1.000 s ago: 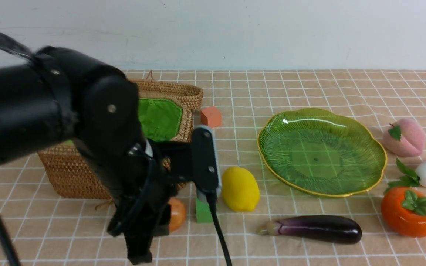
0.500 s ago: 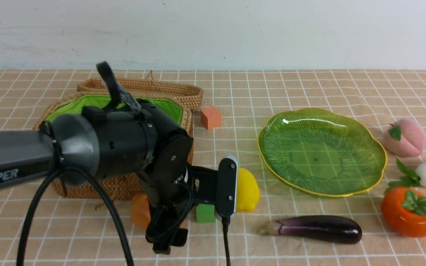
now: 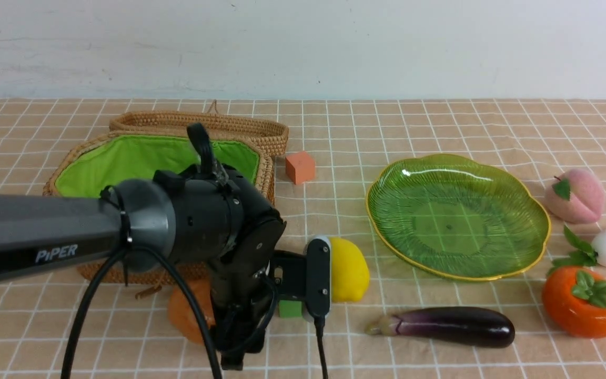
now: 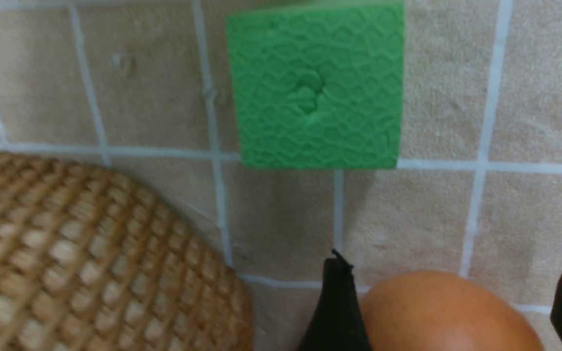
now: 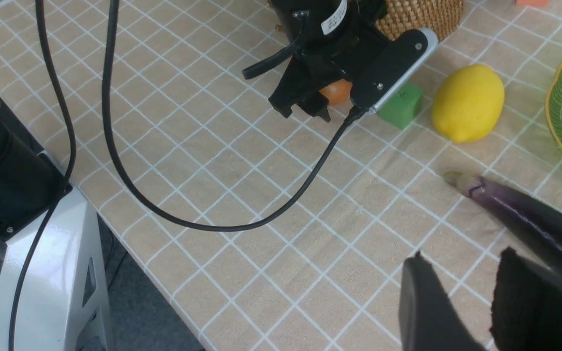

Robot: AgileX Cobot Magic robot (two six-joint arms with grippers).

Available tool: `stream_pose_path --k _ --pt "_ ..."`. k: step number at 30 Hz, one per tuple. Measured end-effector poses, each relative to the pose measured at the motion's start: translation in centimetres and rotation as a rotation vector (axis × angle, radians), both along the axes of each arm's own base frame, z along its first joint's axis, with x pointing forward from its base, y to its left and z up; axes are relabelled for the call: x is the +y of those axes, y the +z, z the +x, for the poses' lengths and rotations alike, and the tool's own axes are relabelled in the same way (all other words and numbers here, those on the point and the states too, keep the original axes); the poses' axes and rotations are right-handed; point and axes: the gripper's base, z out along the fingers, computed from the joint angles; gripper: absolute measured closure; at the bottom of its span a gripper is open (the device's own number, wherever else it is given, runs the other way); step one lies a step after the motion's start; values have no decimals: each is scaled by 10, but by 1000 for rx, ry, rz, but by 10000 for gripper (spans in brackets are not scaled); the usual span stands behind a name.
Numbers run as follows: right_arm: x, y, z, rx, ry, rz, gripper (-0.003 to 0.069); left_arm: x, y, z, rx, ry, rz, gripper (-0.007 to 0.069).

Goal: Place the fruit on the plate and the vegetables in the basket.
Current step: Grab a potato with your left arm and place it in the basket on the left

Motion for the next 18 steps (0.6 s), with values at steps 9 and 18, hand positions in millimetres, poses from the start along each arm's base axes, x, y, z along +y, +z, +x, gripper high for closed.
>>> stream_pose_path --k 9,18 --pt "0 0 0 2 1 -1 442 4 -4 -4 53 48 37 120" --pt "0 0 0 2 1 -1 442 6 17 -12 68 94 -21 90"
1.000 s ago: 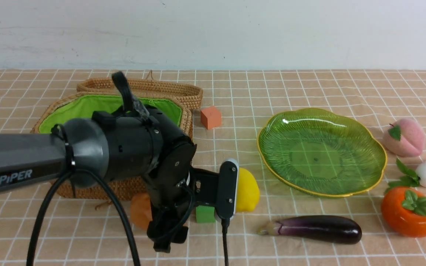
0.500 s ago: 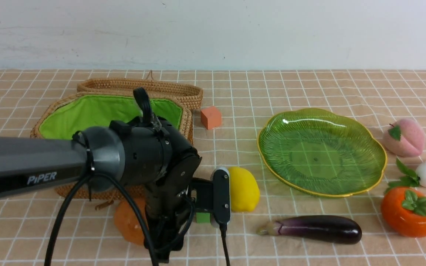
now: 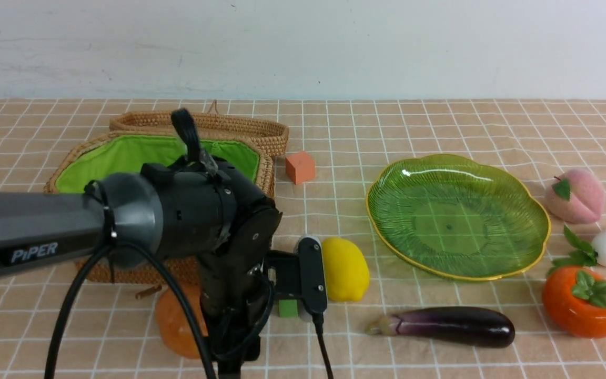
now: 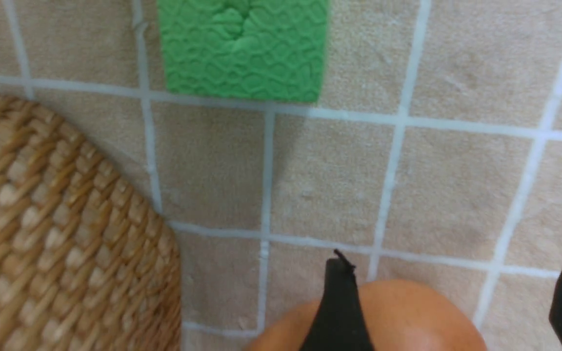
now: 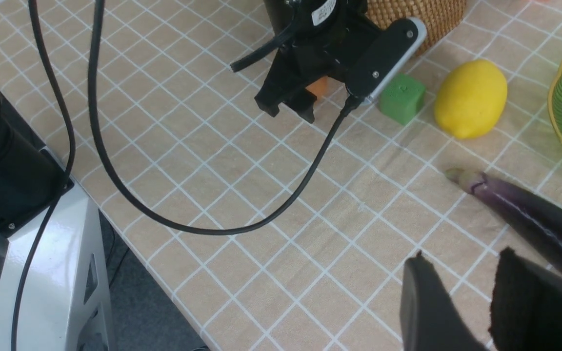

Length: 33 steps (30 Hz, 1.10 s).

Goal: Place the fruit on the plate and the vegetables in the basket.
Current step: Grab a potato with your left arm and place it in the basket on the left

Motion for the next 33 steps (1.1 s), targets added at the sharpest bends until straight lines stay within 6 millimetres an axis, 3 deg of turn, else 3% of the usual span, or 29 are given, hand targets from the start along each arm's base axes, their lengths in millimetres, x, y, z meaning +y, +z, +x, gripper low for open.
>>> stream_pose_path --k 6,11,22,33 --pt "0 0 0 0 0 0 442 8 34 -12 -23 81 -53 81" --pt "0 0 0 0 0 0 442 17 51 -17 -69 3 -21 81" --pt "0 -2 -1 17 10 -13 442 40 10 -24 -186 -328 153 81" --pt "0 -2 -1 3 22 -26 442 37 8 -22 -223 -373 142 81"
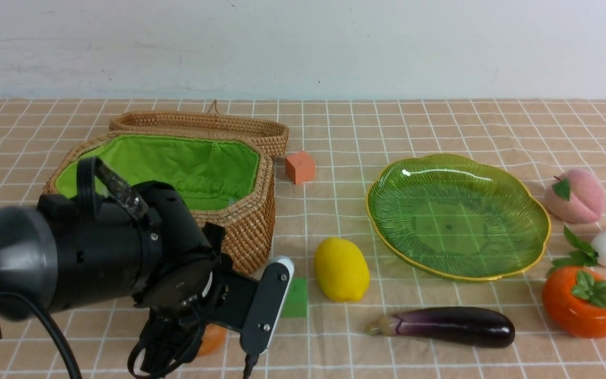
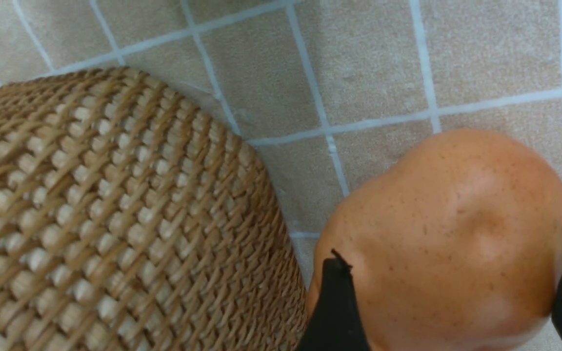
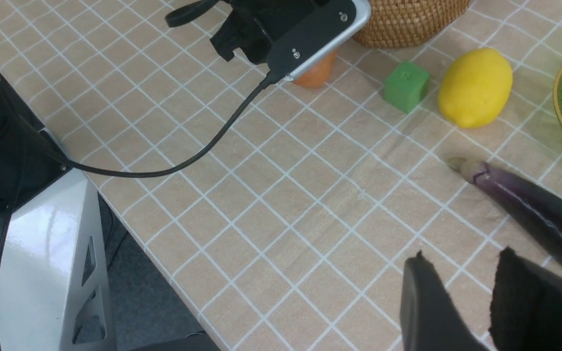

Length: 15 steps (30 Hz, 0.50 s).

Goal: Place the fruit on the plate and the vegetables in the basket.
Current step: Grab a potato with your left arm and place it in the basket on the left

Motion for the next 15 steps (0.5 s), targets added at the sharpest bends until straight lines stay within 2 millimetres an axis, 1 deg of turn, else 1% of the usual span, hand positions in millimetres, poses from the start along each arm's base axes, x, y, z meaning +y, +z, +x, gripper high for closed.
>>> stream_pose_path --k 7,15 --pt "0 0 0 -4 2 -2 442 -4 -16 3 35 -53 35 78" --pt "0 0 0 -2 3 -3 442 -6 -22 6 47 -62 47 71"
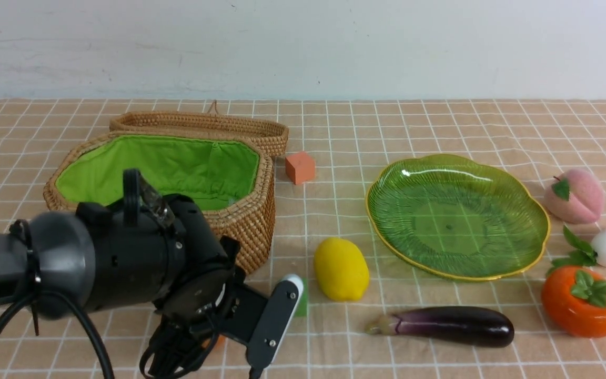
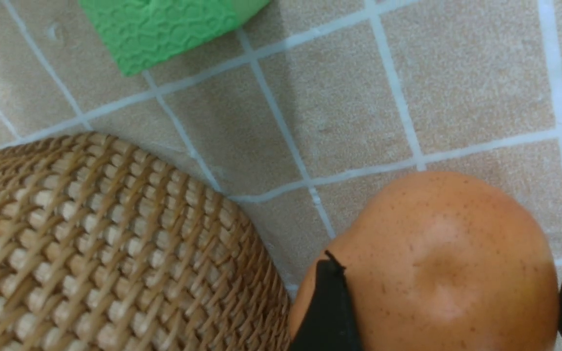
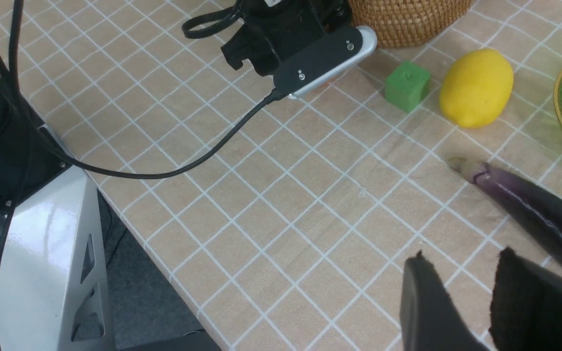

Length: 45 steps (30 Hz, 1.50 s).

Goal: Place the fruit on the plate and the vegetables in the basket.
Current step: Grab a potato with your left arm and place it in the basket on the left

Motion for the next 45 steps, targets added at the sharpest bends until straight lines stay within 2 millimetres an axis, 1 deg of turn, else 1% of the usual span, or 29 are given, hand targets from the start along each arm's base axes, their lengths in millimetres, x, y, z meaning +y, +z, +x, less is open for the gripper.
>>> stream_pose_path --k 7,10,11,21,24,26,27,29,30,32,35,38,45 --pt "0 0 0 0 0 0 442 -1 -4 2 9 -4 18 67" --pt "0 0 0 0 0 0 440 -2 -5 2 13 -4 24 78" --pt "0 0 0 0 0 0 439 -3 -5 2 18 -1 19 92" --pt "0 0 0 0 0 0 436 -4 -2 -1 62 62 -32 93" --pt "0 0 0 -1 1 -1 436 -6 1 -7 83 75 -36 96" --pt "0 0 0 -1 1 -1 436 -9 3 -15 105 76 -38 97" --pt "0 0 0 -1 1 -1 436 -14 6 -24 129 74 -43 97" --pt "0 0 0 -2 0 1 436 -16 7 -28 138 74 -50 99" --pt "0 0 0 -4 -1 2 436 -19 8 -33 152 87 -64 102" --pt "0 0 0 -6 -1 2 436 -23 10 -36 164 131 -96 102" --pt "0 1 1 -10 -3 4 435 -30 17 -34 173 257 -183 106" --pt "0 1 2 -22 -12 3 434 -35 24 -30 173 333 -247 106" --pt "-5 2 7 -52 -81 -16 431 -38 27 -30 187 371 -286 109"
